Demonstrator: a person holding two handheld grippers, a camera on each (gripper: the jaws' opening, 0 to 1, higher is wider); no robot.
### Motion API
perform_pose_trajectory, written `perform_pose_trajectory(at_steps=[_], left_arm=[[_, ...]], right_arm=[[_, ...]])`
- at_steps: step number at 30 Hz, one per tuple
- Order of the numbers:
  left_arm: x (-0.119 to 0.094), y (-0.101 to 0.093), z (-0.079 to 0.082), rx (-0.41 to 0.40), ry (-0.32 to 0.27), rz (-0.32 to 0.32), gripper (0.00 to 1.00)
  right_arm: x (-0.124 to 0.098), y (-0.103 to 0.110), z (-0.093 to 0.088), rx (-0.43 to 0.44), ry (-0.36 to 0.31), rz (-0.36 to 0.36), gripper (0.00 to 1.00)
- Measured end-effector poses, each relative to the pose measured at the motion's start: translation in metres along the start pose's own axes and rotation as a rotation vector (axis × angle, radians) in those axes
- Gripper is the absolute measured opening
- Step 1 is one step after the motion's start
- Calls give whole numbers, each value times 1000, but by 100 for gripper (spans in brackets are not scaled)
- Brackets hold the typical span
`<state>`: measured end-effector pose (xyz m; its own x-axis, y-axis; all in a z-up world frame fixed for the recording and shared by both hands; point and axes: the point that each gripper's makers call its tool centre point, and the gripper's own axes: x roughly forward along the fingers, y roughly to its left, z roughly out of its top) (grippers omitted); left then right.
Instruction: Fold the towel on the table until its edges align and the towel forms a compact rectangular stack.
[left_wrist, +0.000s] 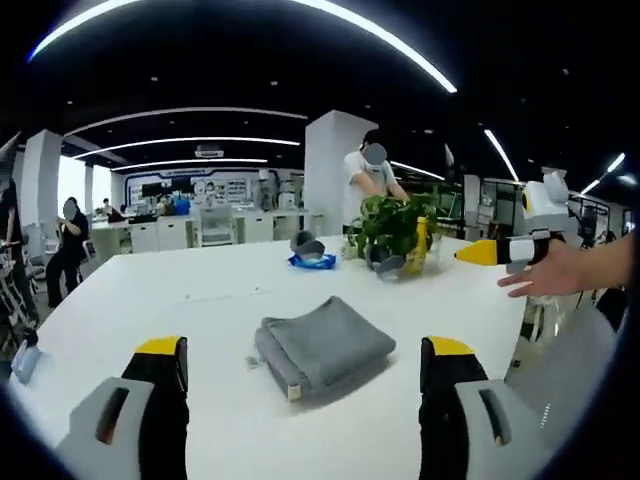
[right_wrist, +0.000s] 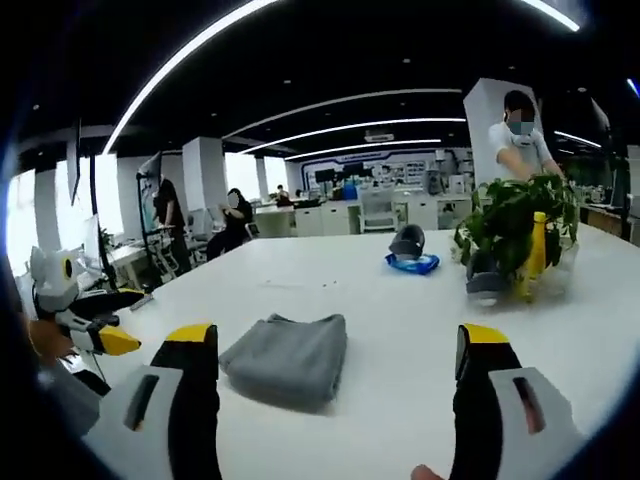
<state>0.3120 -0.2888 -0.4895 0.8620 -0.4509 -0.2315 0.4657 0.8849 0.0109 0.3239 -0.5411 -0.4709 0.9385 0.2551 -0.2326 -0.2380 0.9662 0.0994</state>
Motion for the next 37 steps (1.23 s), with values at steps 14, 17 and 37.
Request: perform_pose_trajectory(at_steps=[14, 17, 37], left_arm=[[4, -5, -5, 51, 2, -18, 99], [2, -7, -4, 61, -5, -20, 99], [3, -8, -18, 85, 38, -18, 99]], right_arm=[[-7, 11, -21, -120, 8, -36, 99], [-6, 4, -26, -119, 31, -48, 99], [-11, 9, -28, -125, 30, -34, 99]])
